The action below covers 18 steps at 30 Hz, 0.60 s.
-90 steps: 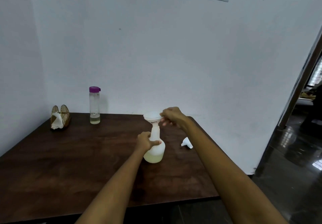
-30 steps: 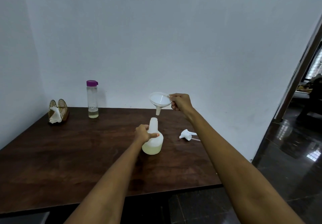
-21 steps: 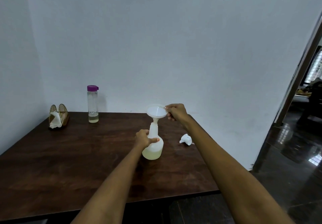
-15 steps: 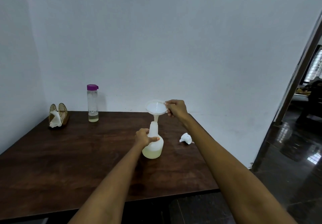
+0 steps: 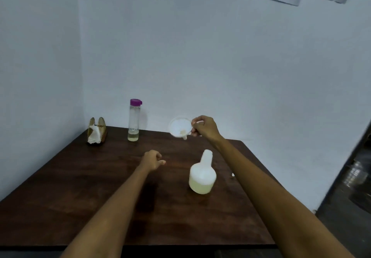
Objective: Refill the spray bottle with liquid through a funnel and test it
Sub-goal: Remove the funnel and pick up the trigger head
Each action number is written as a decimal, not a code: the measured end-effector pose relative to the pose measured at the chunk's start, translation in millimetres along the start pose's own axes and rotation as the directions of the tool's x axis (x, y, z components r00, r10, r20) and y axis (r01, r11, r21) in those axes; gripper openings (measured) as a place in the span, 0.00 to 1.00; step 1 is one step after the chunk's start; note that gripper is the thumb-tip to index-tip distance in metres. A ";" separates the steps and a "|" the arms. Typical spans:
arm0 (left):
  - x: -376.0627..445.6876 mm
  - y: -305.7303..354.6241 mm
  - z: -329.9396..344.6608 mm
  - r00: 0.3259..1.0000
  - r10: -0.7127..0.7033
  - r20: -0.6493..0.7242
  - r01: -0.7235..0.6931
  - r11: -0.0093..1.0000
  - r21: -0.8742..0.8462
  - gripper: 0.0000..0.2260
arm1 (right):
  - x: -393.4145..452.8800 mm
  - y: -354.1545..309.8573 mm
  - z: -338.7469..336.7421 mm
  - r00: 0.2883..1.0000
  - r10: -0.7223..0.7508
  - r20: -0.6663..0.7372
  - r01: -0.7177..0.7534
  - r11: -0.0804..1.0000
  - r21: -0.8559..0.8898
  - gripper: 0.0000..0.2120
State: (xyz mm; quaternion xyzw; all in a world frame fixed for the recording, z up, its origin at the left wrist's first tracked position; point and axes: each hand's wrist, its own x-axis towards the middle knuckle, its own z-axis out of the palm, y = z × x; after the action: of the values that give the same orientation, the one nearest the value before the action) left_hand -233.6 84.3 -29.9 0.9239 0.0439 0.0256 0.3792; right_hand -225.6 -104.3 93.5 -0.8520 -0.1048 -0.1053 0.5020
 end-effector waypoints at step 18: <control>126.9 -134.9 -72.0 0.984 -0.176 -0.008 0.158 0.861 0.484 0.15 | 118.2 97.6 242.3 0.958 -0.064 0.280 0.285 0.327 -0.901 0.18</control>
State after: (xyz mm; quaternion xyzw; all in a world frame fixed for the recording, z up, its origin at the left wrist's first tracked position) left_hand -121.5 243.0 -71.8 0.9822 0.1218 -0.0361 0.1385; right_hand -66.9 70.7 -69.0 -0.9741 -0.1655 -0.1164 -0.1012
